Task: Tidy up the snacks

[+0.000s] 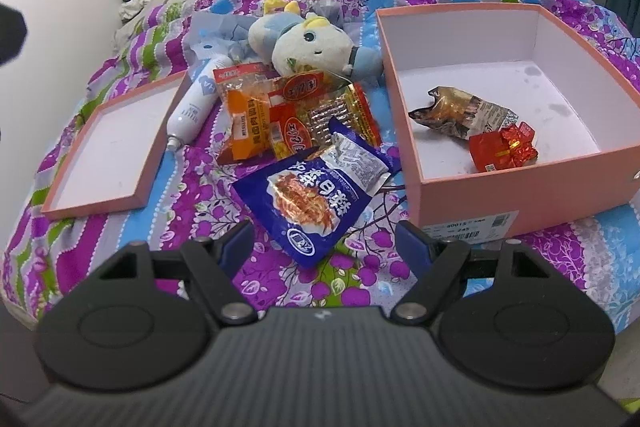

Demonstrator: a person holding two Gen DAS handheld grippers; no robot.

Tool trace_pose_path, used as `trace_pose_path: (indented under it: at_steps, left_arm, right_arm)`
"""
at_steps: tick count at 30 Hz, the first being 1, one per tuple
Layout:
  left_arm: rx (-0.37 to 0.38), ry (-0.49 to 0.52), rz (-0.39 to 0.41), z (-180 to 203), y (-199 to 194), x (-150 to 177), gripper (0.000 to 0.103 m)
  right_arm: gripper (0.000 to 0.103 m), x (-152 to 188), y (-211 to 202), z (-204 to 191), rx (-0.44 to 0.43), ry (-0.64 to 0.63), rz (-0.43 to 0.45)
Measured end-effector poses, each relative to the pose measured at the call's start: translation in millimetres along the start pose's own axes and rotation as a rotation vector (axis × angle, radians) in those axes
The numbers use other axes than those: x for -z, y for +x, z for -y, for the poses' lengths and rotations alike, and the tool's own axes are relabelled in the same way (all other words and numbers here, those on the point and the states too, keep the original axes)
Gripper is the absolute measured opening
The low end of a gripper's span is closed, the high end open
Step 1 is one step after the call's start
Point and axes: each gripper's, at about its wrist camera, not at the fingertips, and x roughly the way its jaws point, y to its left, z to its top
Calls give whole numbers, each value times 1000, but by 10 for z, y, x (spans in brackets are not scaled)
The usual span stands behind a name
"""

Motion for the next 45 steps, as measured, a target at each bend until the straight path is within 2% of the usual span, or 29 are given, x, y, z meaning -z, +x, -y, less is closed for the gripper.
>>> trace_pose_path:
  at_steps: [3,8,12,16,18,21,25,28,32,35,38,45]
  left_arm:
    - [-24,4,64,-72,63,-80,99]
    - [-50,-23,59,-358,421,-231,99]
    - [-72,-4,91,-609,773,-368,98]
    - [-42,-7,144,-883,1177,-542,98]
    - [-42,-22,170,-1031,1378,-618,98]
    - [-4,-13,161,-1156,1702,-734,96]
    - [44,44,141,-1215,2090,-816,88]
    - [56,102,140,-1211,2364,-844,86]
    - [124,142,134,-1195,2640,-893,77]
    - [137,208,158,-1117,2784,-936,75]
    - [128,250,174,-1052,2899,-997,67]
    - [122,323,176,-934,3104,-1072,67]
  right_arm:
    - [79,38,78,18,-11,14,-9]
    - [79,55,255,-30,-29,25,-23]
    - [79,41,429,-107,-37,37,-24]
    - [79,12,614,-191,-41,32,-9]
    - [79,-10,703,-209,-12,42,1]
    - [79,-27,846,-219,16,54,-1]
    - [79,-34,1038,-238,44,49,-9]
    - [88,-25,1191,-259,85,51,-22]
    - [88,-11,1358,-297,122,41,-39]
    - [88,-12,1436,-308,158,23,-25]
    - [88,-19,1511,-322,183,-12,-13]
    - [90,-49,1735,-183,141,61,-75]
